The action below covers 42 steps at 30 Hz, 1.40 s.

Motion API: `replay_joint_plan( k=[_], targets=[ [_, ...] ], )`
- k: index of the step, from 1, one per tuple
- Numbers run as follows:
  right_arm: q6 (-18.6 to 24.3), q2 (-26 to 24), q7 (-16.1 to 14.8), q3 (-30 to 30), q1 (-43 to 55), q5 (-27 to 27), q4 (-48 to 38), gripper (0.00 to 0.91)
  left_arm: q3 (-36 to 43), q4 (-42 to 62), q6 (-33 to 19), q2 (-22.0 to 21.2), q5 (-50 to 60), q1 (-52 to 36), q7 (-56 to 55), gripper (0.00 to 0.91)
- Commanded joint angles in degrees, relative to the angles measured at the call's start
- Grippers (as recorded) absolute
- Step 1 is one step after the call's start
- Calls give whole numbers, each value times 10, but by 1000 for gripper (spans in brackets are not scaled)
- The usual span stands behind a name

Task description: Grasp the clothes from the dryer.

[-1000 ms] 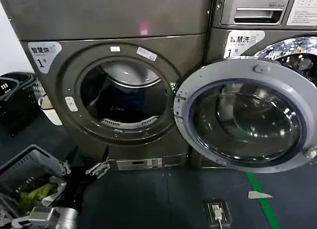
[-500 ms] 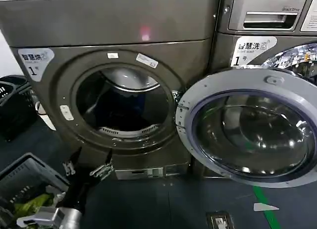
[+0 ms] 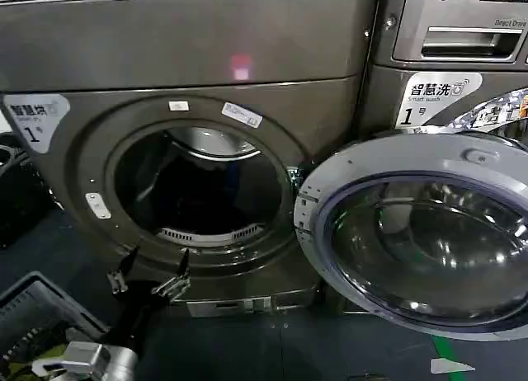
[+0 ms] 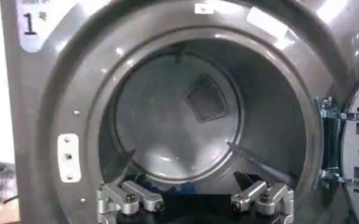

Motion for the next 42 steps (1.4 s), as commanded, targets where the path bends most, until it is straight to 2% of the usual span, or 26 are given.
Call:
replay_joint_plan(
  k=[1, 23, 25, 27, 29, 30, 34, 36, 42],
  targets=[
    [0, 0, 0, 2, 0, -2, -3, 907, 0, 2, 2, 1, 1, 0, 0, 907],
    [5, 7, -5, 3, -9, 0, 3, 907, -6, 1, 4, 4, -7, -3, 0, 907],
    [-8, 9, -6, 4, -9, -6, 9, 907, -7, 3, 5, 5, -8, -7, 0, 907],
    [-19, 8, -11, 10, -12, -11, 10, 907, -7, 7, 4, 5, -9, -10, 0, 907],
    [-27, 9, -35, 18, -17, -40, 13, 907, -7, 12, 3, 5, -9, -15, 0, 907],
    [-26, 11, -36, 20, -19, -41, 15, 907, -7, 17, 2, 4, -12, -21, 0, 907],
    [-11, 15, -34, 39, -29, -43, 13, 907, -15, 43, -3, 9, -32, -65, -2, 907],
    [-9, 4, -35, 65, -38, -42, -1, 907, -18, 78, -22, 19, -34, -104, -4, 907],
    [-5, 0, -36, 120, -69, -23, -9, 907, 23, 230, -36, 45, -67, -287, -19, 907]
  ],
)
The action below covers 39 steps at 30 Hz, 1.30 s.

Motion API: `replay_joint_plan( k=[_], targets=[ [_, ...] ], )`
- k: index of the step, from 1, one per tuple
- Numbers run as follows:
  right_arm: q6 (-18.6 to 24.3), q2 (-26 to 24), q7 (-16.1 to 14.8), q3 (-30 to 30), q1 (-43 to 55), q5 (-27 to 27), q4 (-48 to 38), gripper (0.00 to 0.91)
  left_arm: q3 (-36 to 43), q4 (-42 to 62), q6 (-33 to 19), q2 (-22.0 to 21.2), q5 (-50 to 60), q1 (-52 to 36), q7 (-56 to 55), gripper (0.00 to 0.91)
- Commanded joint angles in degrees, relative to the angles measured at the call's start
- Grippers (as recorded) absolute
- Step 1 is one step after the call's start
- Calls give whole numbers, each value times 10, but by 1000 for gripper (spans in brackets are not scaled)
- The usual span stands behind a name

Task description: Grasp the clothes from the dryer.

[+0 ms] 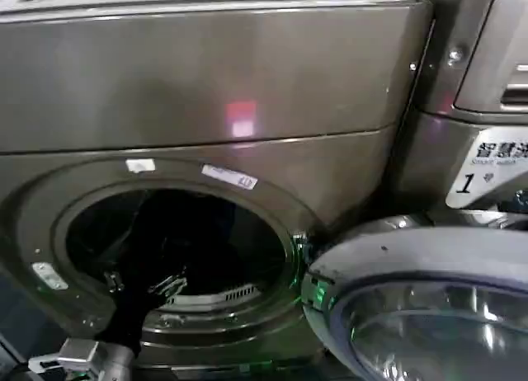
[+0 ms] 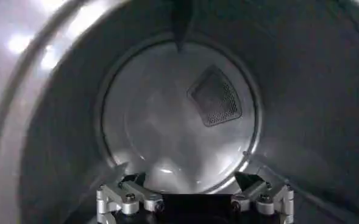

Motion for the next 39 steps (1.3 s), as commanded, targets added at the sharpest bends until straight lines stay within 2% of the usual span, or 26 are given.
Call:
replay_joint_plan(
  k=[1, 8, 16, 21, 23, 25, 27, 30, 32, 34, 36, 39],
  targets=[
    [3, -1, -5, 57, -26, 4, -8, 907, 34, 156, -18, 19, -29, -197, -9, 907],
    [8, 11, -4, 70, -31, 17, -4, 907, 86, 384, -47, 9, -41, -386, -35, 907],
    [14, 6, -1, 77, -34, 25, -10, 907, 128, 551, -37, 26, -38, -489, -36, 907],
    [17, 4, -1, 77, -33, 26, -19, 907, 195, 692, -18, 62, -66, -594, 6, 907],
    [17, 1, -1, 77, -34, 26, -22, 907, 232, 718, 3, 87, -88, -624, 71, 907],
    [17, -4, 1, 79, -32, 26, -28, 907, 296, 747, -1, 121, -109, -664, 130, 907],
    [18, -5, 0, 77, -29, 26, -30, 907, 341, 801, 19, 133, -157, -704, 175, 907],
    [19, -6, 0, 75, -25, 25, -34, 907, 418, 884, 3, 146, -129, -772, 283, 907],
    [20, -7, 1, 71, -22, 24, -36, 907, 472, 937, -15, 145, -68, -819, 346, 907],
    [20, -7, 1, 68, -19, 23, -37, 907, 518, 996, -40, 131, 17, -854, 387, 907],
    [22, -8, 1, 67, -18, 22, -39, 907, 573, 1051, -94, 108, 124, -889, 431, 907],
    [24, -8, 1, 71, -19, 21, -46, 907, 609, 1109, -143, 79, 237, -919, 465, 907]
  ],
)
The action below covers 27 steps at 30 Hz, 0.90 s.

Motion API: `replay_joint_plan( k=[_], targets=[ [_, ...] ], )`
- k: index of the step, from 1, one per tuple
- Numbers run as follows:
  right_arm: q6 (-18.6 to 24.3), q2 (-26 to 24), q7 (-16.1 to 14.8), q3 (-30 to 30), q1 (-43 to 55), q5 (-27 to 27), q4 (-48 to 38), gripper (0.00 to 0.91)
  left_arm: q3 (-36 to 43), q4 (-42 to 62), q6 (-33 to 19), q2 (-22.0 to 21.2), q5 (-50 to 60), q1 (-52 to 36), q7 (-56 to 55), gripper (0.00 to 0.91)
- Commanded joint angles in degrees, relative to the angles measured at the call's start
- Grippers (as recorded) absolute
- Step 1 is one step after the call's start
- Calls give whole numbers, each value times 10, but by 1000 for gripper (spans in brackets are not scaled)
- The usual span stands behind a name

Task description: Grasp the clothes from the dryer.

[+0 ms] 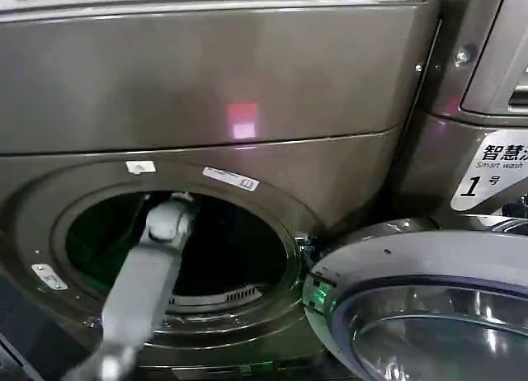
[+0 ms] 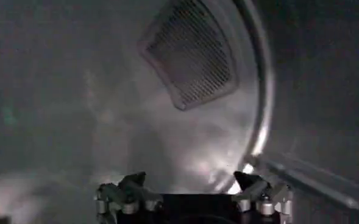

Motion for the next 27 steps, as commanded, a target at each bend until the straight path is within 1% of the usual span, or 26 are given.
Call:
replay_joint_plan(
  k=[1, 3, 5, 7, 11, 13, 16, 22, 27],
  targets=[
    [1, 1, -1, 2, 0, -1, -8, 907, 176, 229, -120, -40, 277, -148, 183, 907],
    [1, 3, 0, 3, 1, 0, -7, 907, 195, 253, -145, -47, 316, -157, 203, 907],
    [0, 4, -1, 2, 2, 0, -6, 907, 204, 265, -150, -48, 323, -161, 216, 907],
    [0, 4, 0, -2, 6, -1, -5, 907, 208, 274, -158, -50, 353, -165, 224, 907],
    [0, 6, 0, -15, 10, -1, 5, 907, 208, 276, -148, -50, 362, -162, 236, 907],
    [0, 4, 0, -15, 9, -1, 3, 907, 206, 281, -132, -53, 347, -157, 232, 907],
    [0, 4, 0, -14, 8, -1, 4, 907, 201, 283, -121, -57, 347, -145, 222, 907],
    [0, 5, 0, -12, 6, -1, 5, 907, 200, 297, -122, -73, 353, -132, 214, 907],
    [0, -1, -1, -3, 2, -1, 1, 907, 198, 296, -121, -74, 352, -117, 211, 907]
  ],
)
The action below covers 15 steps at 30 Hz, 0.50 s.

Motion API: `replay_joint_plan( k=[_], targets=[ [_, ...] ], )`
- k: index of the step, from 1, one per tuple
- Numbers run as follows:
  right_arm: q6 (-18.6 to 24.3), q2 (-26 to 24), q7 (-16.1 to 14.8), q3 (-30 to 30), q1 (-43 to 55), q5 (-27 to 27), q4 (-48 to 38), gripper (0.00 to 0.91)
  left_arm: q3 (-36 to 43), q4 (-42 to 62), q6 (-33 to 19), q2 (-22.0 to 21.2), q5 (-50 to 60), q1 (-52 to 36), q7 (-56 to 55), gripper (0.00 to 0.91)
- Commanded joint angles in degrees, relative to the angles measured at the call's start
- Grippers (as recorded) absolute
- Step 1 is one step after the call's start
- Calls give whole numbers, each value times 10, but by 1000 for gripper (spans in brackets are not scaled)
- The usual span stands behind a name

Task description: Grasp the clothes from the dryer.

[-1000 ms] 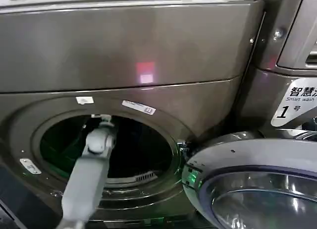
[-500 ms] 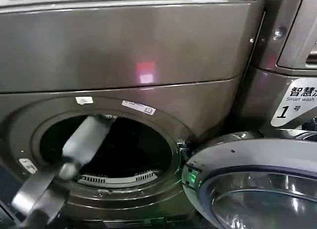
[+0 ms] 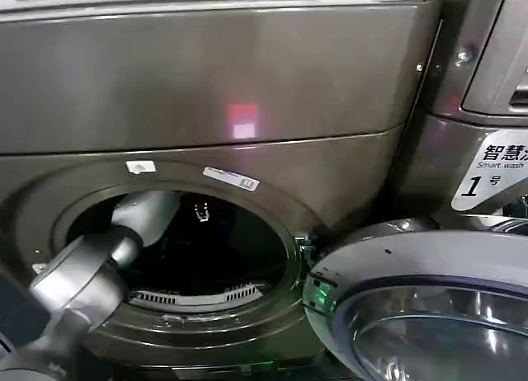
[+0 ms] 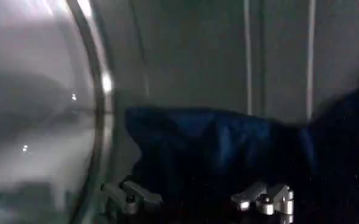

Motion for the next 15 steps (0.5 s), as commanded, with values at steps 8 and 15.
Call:
replay_joint_plan(
  k=[8, 15],
  targets=[
    [0, -7, -1, -10, 10, -8, 0, 907, 10, 31, -2, -8, 14, 16, 5, 907],
    [1, -4, -2, -9, 10, -9, 0, 907, 11, 35, -3, -11, 16, 26, 6, 907]
  ],
)
